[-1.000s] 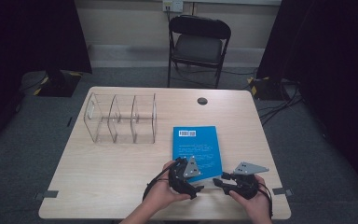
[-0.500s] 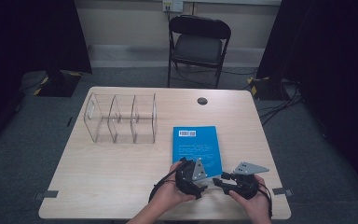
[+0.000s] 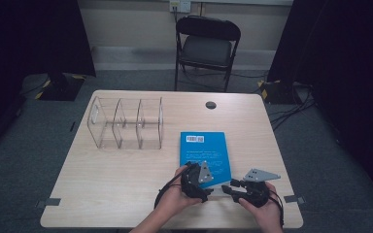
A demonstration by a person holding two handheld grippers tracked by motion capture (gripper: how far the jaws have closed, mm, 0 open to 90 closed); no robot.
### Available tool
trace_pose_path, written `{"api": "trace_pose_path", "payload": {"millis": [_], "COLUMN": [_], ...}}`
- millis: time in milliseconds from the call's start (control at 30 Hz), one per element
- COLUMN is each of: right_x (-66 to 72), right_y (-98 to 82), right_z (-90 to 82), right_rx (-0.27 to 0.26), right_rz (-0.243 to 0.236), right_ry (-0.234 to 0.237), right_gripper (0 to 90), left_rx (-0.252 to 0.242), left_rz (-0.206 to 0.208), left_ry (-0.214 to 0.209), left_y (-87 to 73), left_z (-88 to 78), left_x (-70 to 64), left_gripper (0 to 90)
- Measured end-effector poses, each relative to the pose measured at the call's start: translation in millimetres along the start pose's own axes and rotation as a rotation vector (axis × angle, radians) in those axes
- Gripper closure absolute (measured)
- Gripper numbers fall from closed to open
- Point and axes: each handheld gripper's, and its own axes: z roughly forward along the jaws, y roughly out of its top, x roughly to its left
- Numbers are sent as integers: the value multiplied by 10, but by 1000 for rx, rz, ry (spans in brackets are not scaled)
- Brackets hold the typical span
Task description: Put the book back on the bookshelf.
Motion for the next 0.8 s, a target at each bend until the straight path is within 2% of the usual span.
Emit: {"api": "trace_pose_path", "payload": {"millis": [233,300,567,733,800], "right_x": [-3,-8,-15,-18,-18], "right_y": [-4,-5,-14,-18,-20], "right_z": [0,0,2,6,15], "right_rx": [-1,-3,-4,-6,-8], "right_rz": [2,2,5,14,13], "right_ry": [1,1,5,10,11], "right_gripper": [595,592,585,574,564], "left_rx": [-2,-2,-10,-19,-11], "left_rz": [14,34,59,45,55], "left_ry": [-11,-22,-47,-63,-65], "left_y": [11,18,18,16,26], "left_z": [-1,-11,-31,-36,-44], "left_x": [0,-1,-2,14,12], "left_gripper": [231,262,349,370,383]}}
